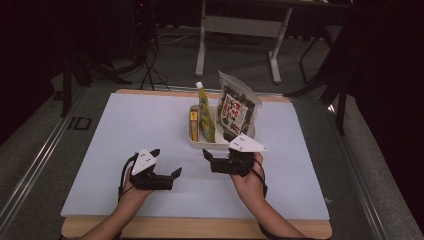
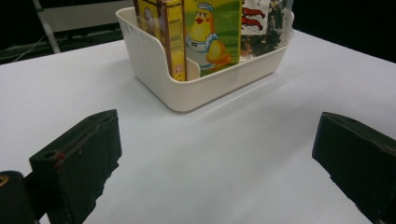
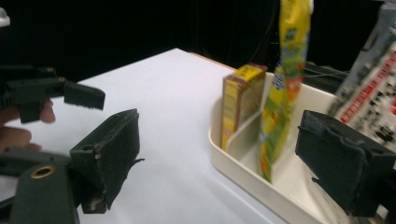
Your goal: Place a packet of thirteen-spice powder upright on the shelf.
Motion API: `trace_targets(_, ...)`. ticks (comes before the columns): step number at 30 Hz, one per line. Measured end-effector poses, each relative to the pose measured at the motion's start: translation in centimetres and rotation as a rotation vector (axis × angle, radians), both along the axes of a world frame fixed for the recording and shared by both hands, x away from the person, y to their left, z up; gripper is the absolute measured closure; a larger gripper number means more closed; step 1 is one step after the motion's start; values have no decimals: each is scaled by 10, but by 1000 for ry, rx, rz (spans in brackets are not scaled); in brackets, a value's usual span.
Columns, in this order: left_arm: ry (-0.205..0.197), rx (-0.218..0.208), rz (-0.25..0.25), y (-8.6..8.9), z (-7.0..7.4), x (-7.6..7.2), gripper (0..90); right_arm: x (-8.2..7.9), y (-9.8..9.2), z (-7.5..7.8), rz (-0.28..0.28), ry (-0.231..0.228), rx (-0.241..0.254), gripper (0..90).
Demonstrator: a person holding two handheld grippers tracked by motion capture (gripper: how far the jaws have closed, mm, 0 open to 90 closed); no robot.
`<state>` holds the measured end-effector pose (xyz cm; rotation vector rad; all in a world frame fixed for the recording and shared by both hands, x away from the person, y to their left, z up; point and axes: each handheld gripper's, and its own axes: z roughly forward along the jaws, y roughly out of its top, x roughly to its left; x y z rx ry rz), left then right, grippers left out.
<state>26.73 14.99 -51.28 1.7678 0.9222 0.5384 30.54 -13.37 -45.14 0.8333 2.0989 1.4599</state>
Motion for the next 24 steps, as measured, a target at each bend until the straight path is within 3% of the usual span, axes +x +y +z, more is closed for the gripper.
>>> trace_targets(18, 4, 3, -28, -2, -1, 0, 17, -22, -54, -15, -21, 10, -48, 134)
trace_targets(24, 11, 0, -33, -2, -2, 0, 17, -23, -60, -30, -20, 43, -125, 133)
